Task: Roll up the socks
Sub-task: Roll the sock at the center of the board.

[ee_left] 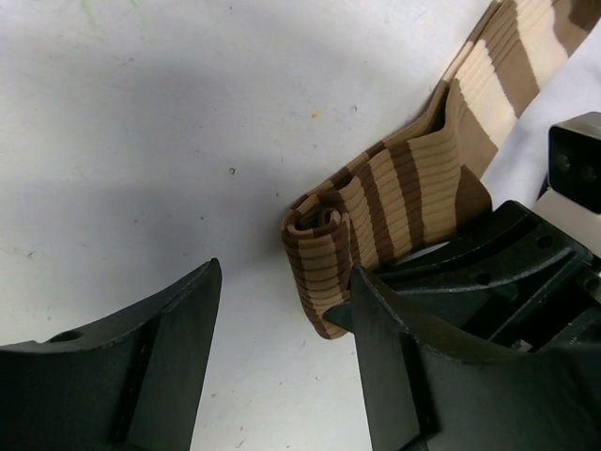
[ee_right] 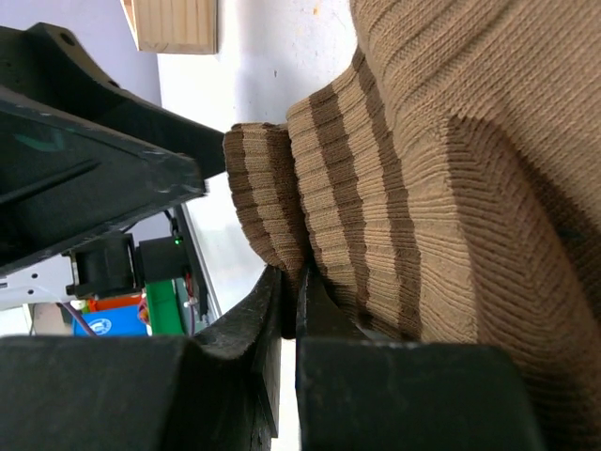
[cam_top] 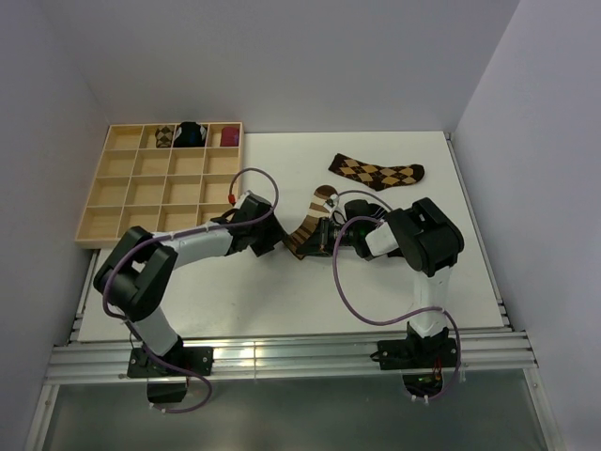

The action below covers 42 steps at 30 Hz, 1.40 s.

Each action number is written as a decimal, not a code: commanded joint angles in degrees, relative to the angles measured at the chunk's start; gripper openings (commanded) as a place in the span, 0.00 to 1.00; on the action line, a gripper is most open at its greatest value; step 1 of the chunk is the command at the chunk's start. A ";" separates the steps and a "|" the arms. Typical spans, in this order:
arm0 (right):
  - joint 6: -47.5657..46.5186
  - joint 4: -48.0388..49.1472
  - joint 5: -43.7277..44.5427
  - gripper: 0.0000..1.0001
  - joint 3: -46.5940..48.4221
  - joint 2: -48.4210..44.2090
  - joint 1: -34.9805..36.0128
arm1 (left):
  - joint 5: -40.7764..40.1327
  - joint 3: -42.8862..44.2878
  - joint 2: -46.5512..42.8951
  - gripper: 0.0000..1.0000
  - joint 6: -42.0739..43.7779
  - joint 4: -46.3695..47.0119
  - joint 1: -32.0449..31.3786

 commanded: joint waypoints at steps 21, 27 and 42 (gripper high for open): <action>-2.08 -4.88 1.68 0.00 0.29 2.07 -0.44 | 0.83 3.15 7.27 0.50 1.22 1.98 -0.66; -4.18 -7.34 2.91 0.02 0.38 0.75 -0.35 | 1.00 3.94 7.71 0.29 0.78 -0.83 -0.84; -20.44 -18.94 16.76 0.48 -0.76 -15.84 5.53 | -3.47 10.96 6.65 0.00 7.90 -17.26 -0.93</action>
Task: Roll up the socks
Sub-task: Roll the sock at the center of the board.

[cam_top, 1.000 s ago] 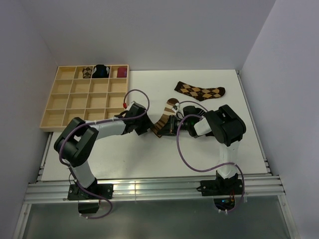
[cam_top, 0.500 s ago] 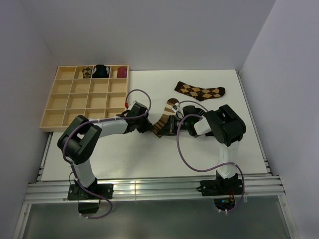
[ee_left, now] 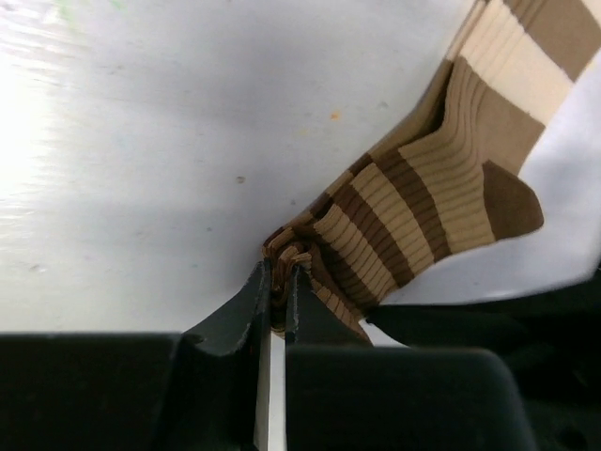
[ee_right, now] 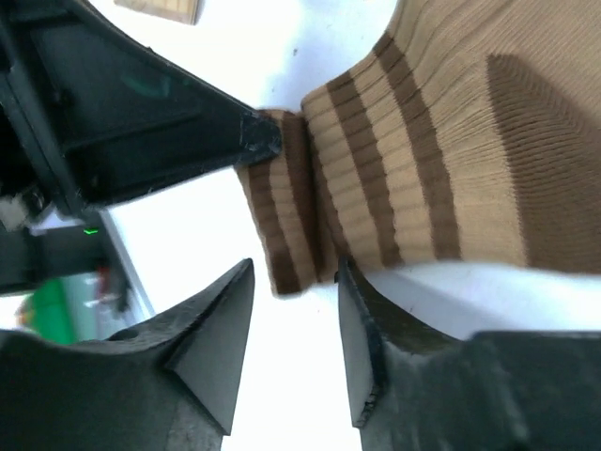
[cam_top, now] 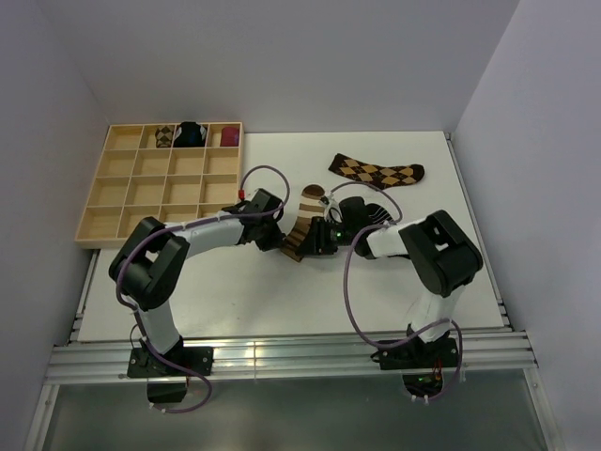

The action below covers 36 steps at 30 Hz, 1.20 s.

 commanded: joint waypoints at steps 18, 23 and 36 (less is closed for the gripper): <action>-23.57 -2.30 34.50 0.53 -3.75 -14.73 18.47 | -2.27 8.03 2.80 0.00 7.86 -13.70 -0.01; -24.53 -0.63 37.75 0.54 -3.31 -12.89 20.93 | -2.01 8.38 2.97 0.00 7.77 -13.70 -0.01; -26.21 -0.71 38.73 0.52 -0.32 -8.93 22.69 | -1.30 8.03 3.32 0.00 7.51 -13.08 -0.01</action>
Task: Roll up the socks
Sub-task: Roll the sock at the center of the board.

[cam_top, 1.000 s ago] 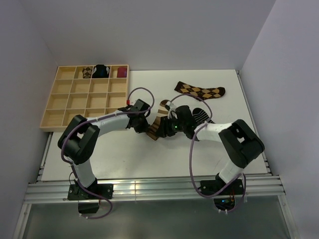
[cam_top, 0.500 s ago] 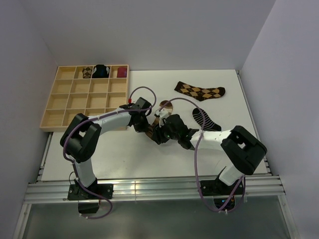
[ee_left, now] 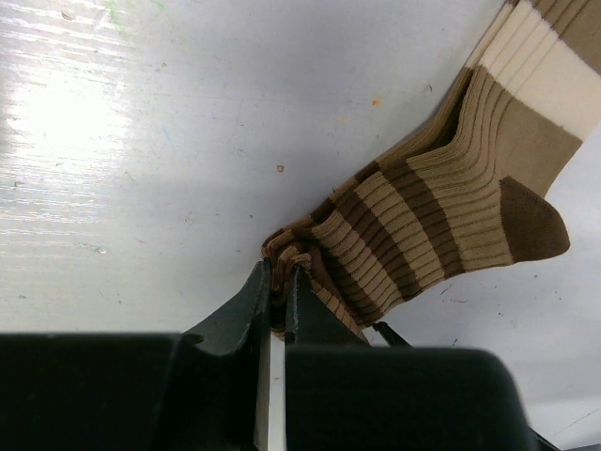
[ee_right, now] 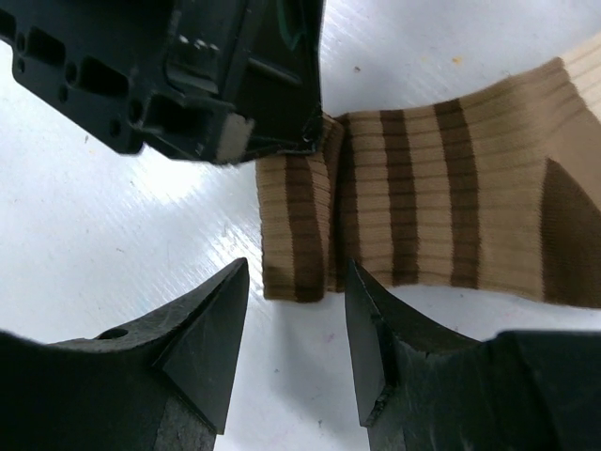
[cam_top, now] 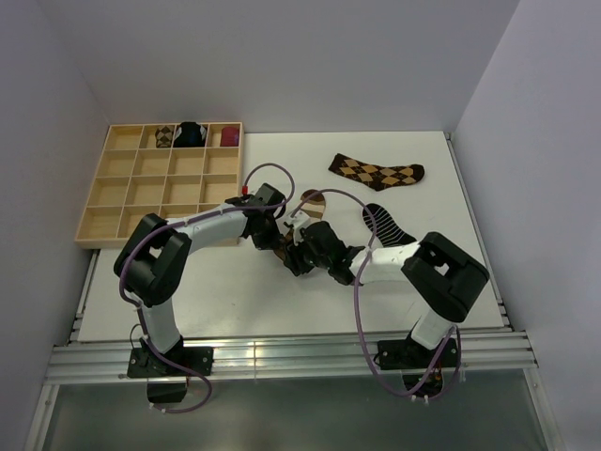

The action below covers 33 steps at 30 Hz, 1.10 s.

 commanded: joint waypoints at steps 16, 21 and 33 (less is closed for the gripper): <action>-0.37 2.09 2.05 0.48 4.25 3.32 1.41 | 0.93 0.90 1.27 0.00 0.88 -0.16 -0.03; 0.34 0.86 1.70 0.27 4.52 4.72 1.14 | 0.67 0.02 0.48 0.02 0.71 0.72 0.05; 7.44 -1.79 -16.29 0.00 5.22 7.27 -7.46 | -1.70 -3.05 -4.44 0.37 -0.43 4.67 -0.03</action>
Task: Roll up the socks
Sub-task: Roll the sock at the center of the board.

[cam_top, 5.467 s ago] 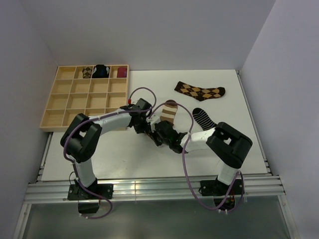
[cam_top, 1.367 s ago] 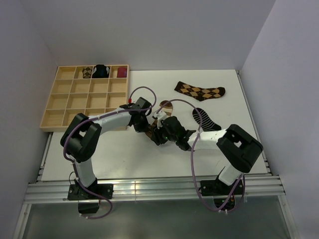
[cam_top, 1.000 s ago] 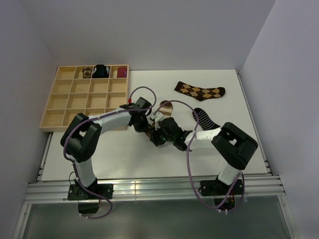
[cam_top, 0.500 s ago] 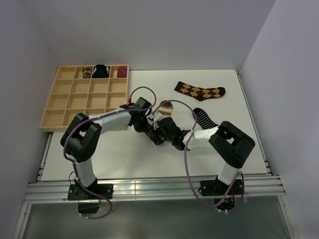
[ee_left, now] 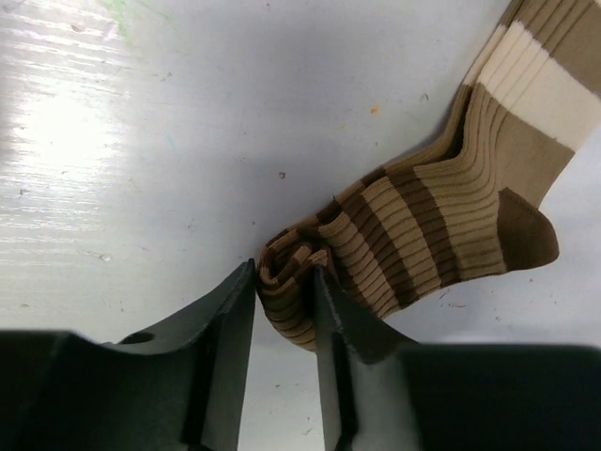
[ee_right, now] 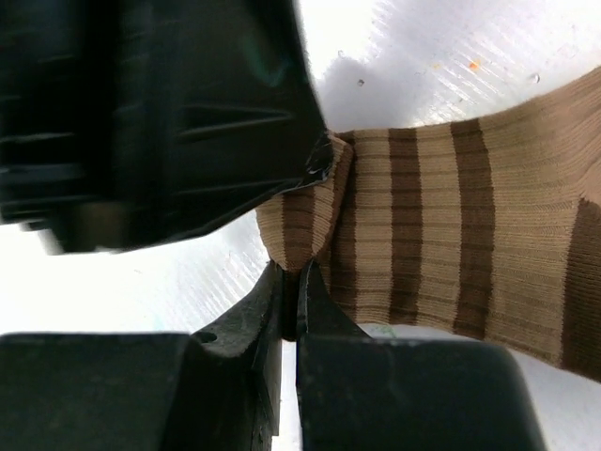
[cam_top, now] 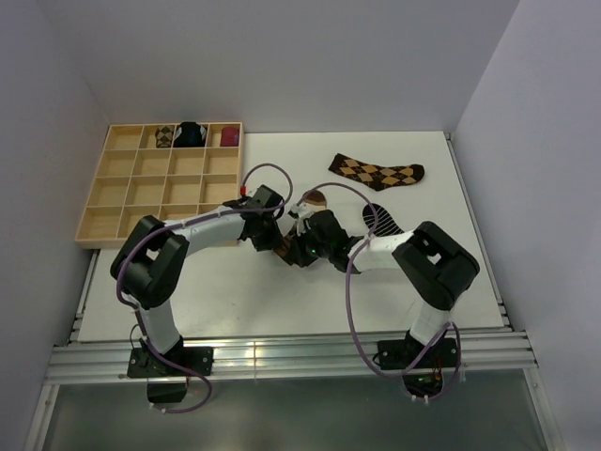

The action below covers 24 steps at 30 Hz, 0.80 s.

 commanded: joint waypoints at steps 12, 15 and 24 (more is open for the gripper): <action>20.08 7.55 -33.58 0.00 1.27 10.37 -16.25 | -4.92 -9.01 -13.83 0.69 -5.36 11.05 0.43; 26.16 12.22 -37.55 0.00 0.74 14.32 -18.37 | -4.13 -10.33 -14.62 0.69 -5.36 13.25 0.43; 27.32 7.93 -37.39 0.00 3.55 17.67 -20.04 | 0.00 -11.83 -11.72 0.66 -6.15 17.29 0.25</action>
